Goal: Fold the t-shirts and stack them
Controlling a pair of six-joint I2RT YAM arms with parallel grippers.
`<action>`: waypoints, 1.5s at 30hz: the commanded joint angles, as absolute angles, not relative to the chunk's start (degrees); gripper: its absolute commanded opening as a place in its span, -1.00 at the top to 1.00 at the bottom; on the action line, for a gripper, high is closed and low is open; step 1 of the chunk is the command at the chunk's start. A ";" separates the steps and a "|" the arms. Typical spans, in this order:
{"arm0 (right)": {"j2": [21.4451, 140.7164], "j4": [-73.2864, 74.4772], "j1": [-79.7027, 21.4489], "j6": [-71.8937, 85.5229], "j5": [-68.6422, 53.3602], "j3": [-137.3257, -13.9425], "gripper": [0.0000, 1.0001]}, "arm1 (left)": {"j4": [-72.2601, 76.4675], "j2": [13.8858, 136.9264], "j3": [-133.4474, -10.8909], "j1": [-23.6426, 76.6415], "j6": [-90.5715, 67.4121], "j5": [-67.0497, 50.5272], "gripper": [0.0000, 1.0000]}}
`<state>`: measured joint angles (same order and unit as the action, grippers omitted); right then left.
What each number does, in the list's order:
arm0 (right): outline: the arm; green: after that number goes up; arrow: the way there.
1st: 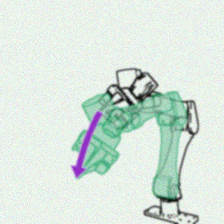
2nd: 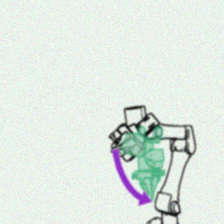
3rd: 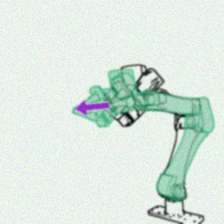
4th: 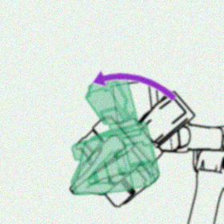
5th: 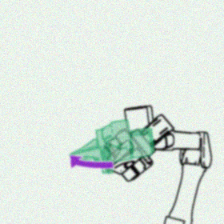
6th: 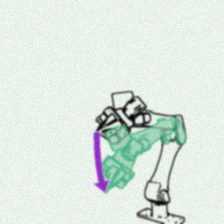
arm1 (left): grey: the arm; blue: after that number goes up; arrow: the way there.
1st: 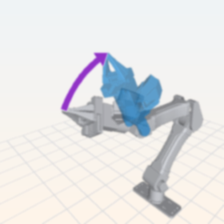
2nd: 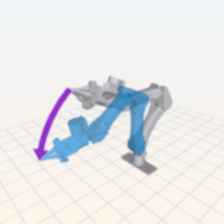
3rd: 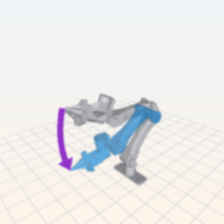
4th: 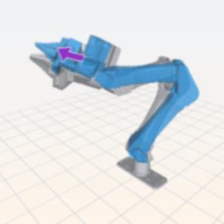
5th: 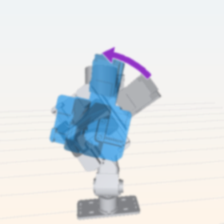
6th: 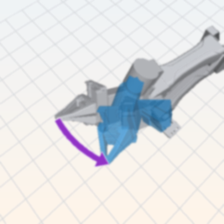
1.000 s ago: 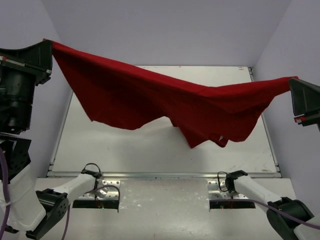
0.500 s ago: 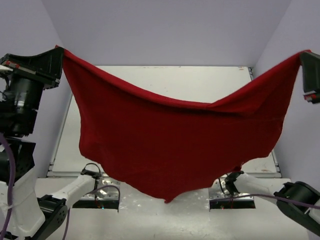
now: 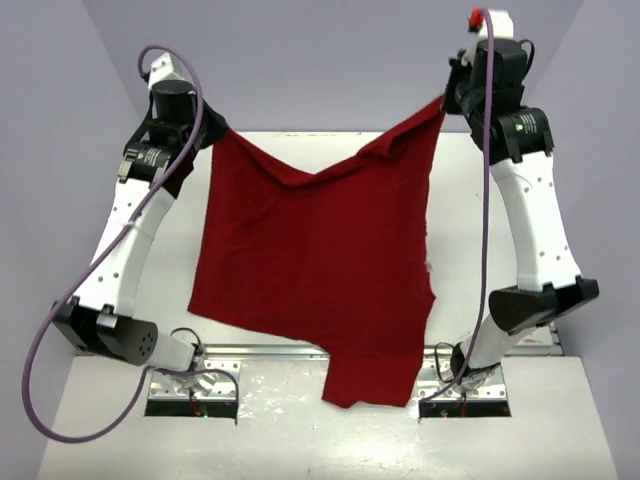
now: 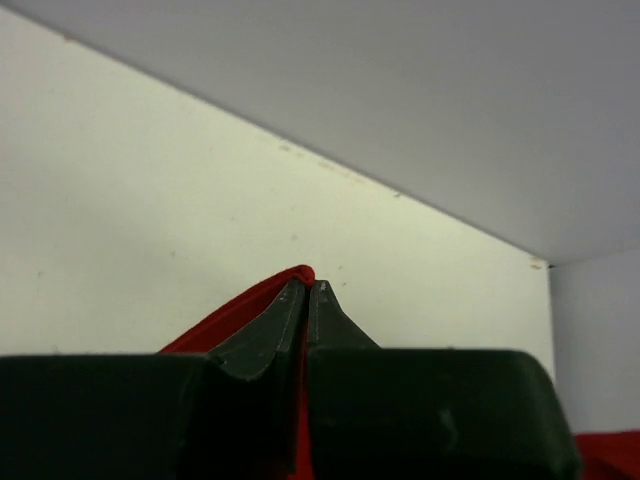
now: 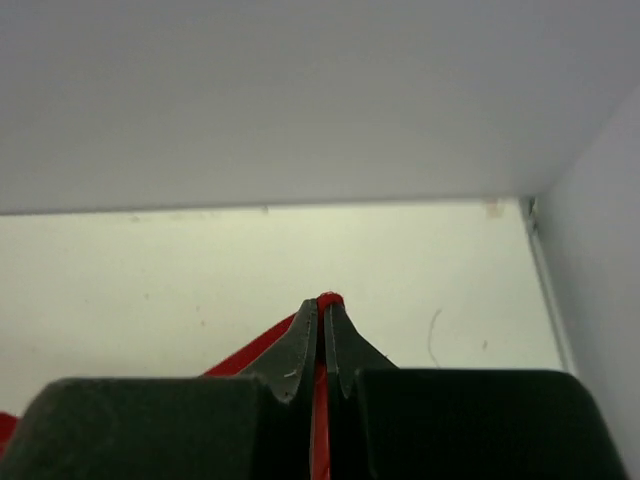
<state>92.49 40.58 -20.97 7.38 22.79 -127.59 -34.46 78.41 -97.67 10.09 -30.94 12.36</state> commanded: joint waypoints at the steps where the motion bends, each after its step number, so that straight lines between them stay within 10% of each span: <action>1: 89.13 38.99 -6.09 28.81 5.91 -116.15 0.97 | -30.24 79.44 -98.70 10.02 -32.17 16.78 0.99; 8: 103.51 33.22 6.93 32.34 -19.19 -120.03 0.97 | -26.03 89.99 -98.43 8.88 -36.04 23.02 0.99; 12: 116.17 37.01 8.08 31.02 -21.78 -134.98 0.97 | -27.15 97.72 -107.10 7.21 -34.72 23.38 0.99; 22: 116.98 27.68 10.55 35.77 -28.12 -127.96 0.97 | -24.86 104.24 -113.19 5.98 -31.03 21.88 0.99; 41: 63.22 51.43 15.74 30.33 -12.68 -128.50 0.98 | -37.25 53.72 -107.84 8.17 -27.60 3.87 0.99; 45: 60.12 53.79 -1.32 27.69 0.85 -138.86 0.98 | -42.88 48.17 -111.44 8.09 -28.04 3.08 0.99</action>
<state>56.84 49.98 9.50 29.87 -11.42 -136.35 -37.36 47.70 -110.89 8.12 -28.49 5.78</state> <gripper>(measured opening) 0.013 0.011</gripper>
